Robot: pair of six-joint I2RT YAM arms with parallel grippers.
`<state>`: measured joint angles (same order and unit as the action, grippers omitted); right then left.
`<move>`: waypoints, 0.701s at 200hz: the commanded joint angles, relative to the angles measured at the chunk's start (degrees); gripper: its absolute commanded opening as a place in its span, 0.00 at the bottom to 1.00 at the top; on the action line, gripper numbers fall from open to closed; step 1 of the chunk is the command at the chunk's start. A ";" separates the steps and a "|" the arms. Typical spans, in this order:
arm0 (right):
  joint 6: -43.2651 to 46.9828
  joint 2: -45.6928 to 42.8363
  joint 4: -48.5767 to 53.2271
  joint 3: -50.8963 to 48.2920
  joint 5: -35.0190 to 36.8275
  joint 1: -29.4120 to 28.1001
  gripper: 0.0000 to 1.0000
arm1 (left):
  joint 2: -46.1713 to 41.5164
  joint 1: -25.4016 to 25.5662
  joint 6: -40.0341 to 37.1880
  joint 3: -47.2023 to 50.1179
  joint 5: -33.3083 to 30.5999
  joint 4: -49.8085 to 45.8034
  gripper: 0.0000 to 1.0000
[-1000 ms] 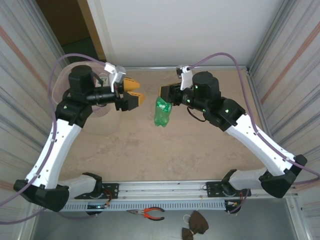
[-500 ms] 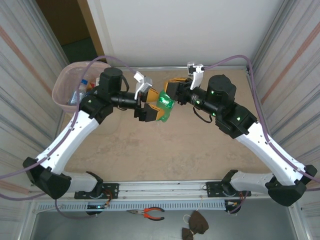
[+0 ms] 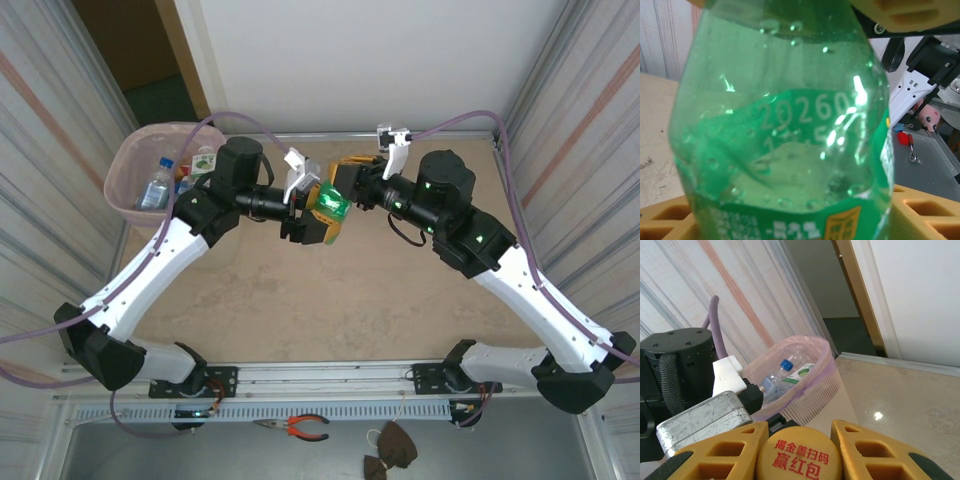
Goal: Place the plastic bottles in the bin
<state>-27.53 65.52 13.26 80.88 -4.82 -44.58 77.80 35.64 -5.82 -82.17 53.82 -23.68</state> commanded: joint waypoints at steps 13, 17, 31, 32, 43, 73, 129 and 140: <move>-1.30 -1.27 -1.04 0.85 0.04 0.37 0.28 | -1.53 0.22 -1.99 -1.20 0.32 0.52 0.62; -1.37 -1.27 -1.04 0.81 0.03 0.36 0.28 | -1.62 0.22 -2.17 -1.23 0.25 0.36 0.61; -1.39 -1.33 -0.95 0.83 -0.03 0.36 0.28 | -1.77 0.23 -2.45 -1.40 -0.20 -0.04 0.58; -1.43 -1.30 -0.95 0.71 -0.02 0.36 0.28 | -1.82 0.27 -2.44 -1.41 -0.21 -0.04 0.57; -1.46 -1.49 -1.01 0.68 0.04 0.36 0.29 | -1.90 0.29 -2.62 -1.55 -0.46 -0.29 0.56; -1.23 -1.71 -0.93 0.79 -0.11 0.37 0.38 | -1.85 0.30 -3.39 -2.67 -1.97 -2.21 0.55; 2.06 -1.79 4.35 3.16 2.64 0.37 0.74 | -1.48 -3.53 -9.57 -11.22 -9.01 -17.30 0.55; 2.51 -2.38 5.22 2.91 4.52 0.39 0.75 | -1.75 -5.96 -10.74 -12.84 -10.87 -20.63 0.55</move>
<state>-27.40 65.14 15.51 81.89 -4.05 -44.58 77.67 33.52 -11.90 -90.41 47.31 -35.18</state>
